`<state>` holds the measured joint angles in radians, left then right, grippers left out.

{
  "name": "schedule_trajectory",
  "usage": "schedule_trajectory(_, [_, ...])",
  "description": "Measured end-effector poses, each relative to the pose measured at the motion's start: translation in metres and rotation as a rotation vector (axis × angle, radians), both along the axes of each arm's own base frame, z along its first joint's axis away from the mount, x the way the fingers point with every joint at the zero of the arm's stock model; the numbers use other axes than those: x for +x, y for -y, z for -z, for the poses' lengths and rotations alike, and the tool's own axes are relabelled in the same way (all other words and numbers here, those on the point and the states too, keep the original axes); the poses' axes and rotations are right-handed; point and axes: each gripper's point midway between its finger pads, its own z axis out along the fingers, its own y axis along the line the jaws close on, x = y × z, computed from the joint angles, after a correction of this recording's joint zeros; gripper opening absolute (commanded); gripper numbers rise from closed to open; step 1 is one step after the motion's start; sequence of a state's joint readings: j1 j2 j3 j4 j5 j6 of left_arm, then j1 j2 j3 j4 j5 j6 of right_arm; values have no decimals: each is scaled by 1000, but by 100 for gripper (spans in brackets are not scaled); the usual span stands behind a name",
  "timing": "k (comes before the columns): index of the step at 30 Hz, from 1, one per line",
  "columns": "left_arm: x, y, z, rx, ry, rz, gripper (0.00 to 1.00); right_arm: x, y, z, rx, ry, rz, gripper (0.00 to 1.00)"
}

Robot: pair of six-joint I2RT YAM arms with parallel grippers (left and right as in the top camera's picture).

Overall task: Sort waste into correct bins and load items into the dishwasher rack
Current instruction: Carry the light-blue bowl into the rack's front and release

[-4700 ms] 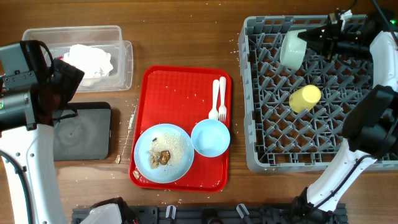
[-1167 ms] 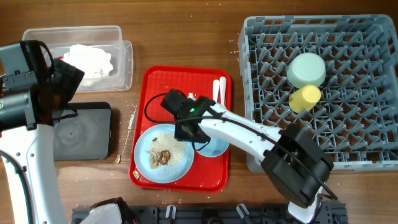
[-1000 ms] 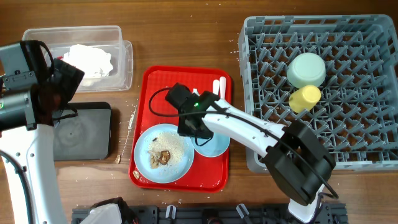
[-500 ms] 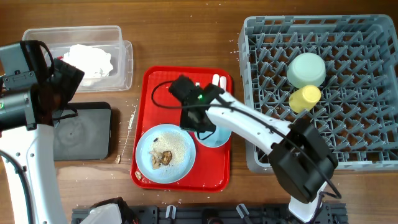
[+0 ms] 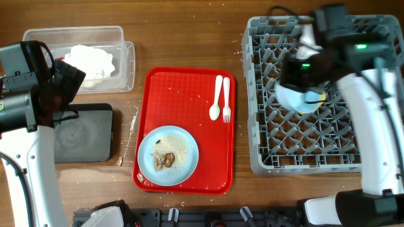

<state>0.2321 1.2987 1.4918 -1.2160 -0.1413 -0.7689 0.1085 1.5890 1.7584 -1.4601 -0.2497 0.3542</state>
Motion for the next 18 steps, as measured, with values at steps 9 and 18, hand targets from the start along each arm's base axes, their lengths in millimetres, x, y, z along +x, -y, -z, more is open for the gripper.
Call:
schedule_trajectory(9, [0,0,0,0,0,0,100,-32,20,9,529,18,-187,4])
schedule_trajectory(18, [0,0,0,0,1,0,100,-57,-4,54,771,-13,-206,4])
